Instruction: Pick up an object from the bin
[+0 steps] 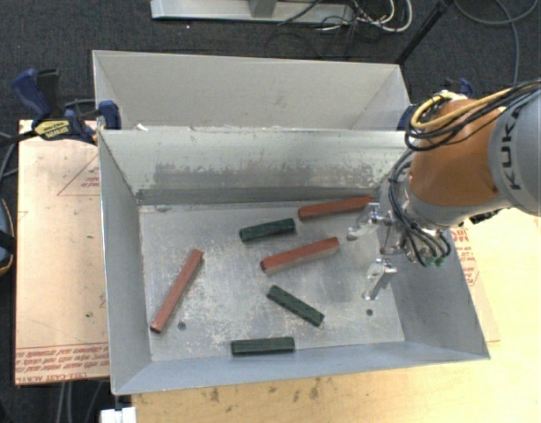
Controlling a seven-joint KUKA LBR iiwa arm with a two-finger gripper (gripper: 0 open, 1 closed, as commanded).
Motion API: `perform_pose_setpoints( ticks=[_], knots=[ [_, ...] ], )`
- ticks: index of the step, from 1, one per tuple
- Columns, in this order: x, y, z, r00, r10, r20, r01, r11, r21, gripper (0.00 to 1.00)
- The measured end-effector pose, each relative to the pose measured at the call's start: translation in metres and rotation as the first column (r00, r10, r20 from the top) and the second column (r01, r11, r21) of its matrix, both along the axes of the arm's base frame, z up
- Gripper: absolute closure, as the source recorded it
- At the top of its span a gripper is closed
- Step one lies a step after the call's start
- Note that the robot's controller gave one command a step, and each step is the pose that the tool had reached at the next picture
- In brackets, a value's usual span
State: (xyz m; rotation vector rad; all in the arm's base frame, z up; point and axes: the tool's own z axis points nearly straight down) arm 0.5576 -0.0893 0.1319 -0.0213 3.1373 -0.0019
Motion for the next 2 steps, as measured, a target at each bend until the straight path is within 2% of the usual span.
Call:
perform_pose_setpoints(
  ticks=[1,2],
  knots=[
    [0.031,0.02,-0.017,0.995,0.095,0.001,-0.095,0.995,0.007,0.0],
    [0.035,0.002,-0.022,0.992,0.124,-0.003,-0.124,0.992,-0.002,0.0]
  ],
)
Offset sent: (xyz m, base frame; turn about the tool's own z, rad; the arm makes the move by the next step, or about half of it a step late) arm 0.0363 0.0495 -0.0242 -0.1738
